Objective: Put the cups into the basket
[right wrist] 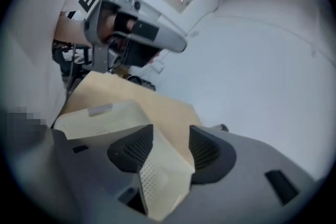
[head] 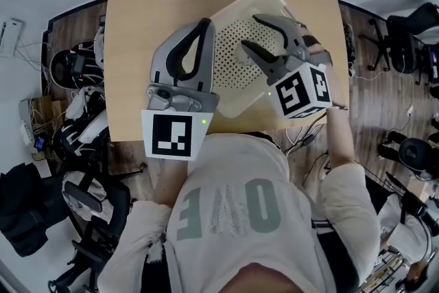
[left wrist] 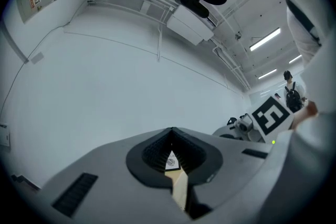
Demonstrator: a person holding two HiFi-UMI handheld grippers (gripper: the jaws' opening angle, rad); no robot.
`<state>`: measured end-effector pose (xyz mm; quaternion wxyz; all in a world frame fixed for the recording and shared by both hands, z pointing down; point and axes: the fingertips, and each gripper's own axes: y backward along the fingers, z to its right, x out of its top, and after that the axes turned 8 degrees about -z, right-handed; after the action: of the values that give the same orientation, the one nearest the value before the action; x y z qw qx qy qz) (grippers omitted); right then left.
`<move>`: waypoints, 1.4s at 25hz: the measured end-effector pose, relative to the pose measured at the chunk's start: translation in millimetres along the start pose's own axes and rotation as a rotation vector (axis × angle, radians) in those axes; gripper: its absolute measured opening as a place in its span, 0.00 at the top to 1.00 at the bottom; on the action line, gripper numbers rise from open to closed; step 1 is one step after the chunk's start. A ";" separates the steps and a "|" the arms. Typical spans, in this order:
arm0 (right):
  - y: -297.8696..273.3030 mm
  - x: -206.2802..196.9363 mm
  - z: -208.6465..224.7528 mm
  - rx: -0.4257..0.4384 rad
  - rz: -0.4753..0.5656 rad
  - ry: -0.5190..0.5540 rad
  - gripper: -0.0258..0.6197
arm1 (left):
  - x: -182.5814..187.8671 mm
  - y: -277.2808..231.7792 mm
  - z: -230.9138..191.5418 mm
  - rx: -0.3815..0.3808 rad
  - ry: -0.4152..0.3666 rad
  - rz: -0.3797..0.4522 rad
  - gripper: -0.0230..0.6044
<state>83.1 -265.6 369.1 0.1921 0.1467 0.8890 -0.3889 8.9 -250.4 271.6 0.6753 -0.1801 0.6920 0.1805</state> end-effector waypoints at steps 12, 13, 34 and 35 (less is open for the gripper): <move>99.7 5.3 79.6 -0.399 0.519 -0.799 0.96 | 0.2 -7.8 6.4 -0.005 -0.028 -0.006 0.96; 104.2 -0.3 79.6 -0.389 0.559 -0.882 0.96 | 0.1 -8.6 8.0 -0.007 -0.032 -0.006 0.96; 110.8 -28.7 62.6 -0.531 0.487 -0.989 0.96 | -5.5 -13.2 12.8 -0.020 -0.034 -0.032 0.96; 110.8 -29.7 62.3 -0.532 0.484 -0.986 0.96 | -5.8 -13.5 12.7 -0.020 -0.035 -0.032 0.96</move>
<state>168.9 -243.0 273.4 0.6941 0.0942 0.7034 -0.1210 26.7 -255.7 277.0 0.6883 -0.1948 0.6754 0.1796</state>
